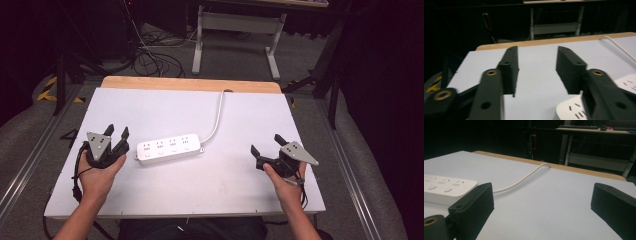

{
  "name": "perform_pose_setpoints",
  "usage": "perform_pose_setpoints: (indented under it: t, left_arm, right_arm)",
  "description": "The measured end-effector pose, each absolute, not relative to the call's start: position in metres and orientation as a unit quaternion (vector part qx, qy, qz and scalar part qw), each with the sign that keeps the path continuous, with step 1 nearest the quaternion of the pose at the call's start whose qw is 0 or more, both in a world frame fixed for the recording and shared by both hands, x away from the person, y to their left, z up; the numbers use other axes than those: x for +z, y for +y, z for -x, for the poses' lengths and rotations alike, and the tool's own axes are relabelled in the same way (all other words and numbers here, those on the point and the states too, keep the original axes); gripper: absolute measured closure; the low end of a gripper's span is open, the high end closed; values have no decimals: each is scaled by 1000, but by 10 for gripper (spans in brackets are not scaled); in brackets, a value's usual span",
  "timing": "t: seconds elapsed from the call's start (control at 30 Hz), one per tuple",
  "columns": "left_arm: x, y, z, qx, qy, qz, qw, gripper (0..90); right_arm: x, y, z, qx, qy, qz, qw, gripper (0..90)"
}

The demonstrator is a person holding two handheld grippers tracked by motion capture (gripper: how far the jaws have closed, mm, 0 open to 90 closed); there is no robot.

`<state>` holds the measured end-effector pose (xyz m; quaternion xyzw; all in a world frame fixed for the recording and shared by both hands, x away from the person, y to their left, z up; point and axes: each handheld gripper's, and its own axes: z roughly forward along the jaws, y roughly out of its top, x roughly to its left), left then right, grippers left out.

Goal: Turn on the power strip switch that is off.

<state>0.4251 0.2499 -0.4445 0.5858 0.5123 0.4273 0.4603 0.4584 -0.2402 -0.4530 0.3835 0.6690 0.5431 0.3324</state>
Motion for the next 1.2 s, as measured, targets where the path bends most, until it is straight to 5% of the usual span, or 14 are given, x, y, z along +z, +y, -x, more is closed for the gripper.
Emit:
perform_pose_setpoints:
  t: [0.37, 1.2]
  left_arm:
    - [-439, 252, -420, 406, 487, -603, 484, 899]
    - [-425, 231, -430, 317, 471, -688, 452, 900]
  right_arm:
    - [-453, -240, -459, 543, 670, -382, 332, 52]
    - [-454, -239, -459, 539, 674, -382, 331, 56]
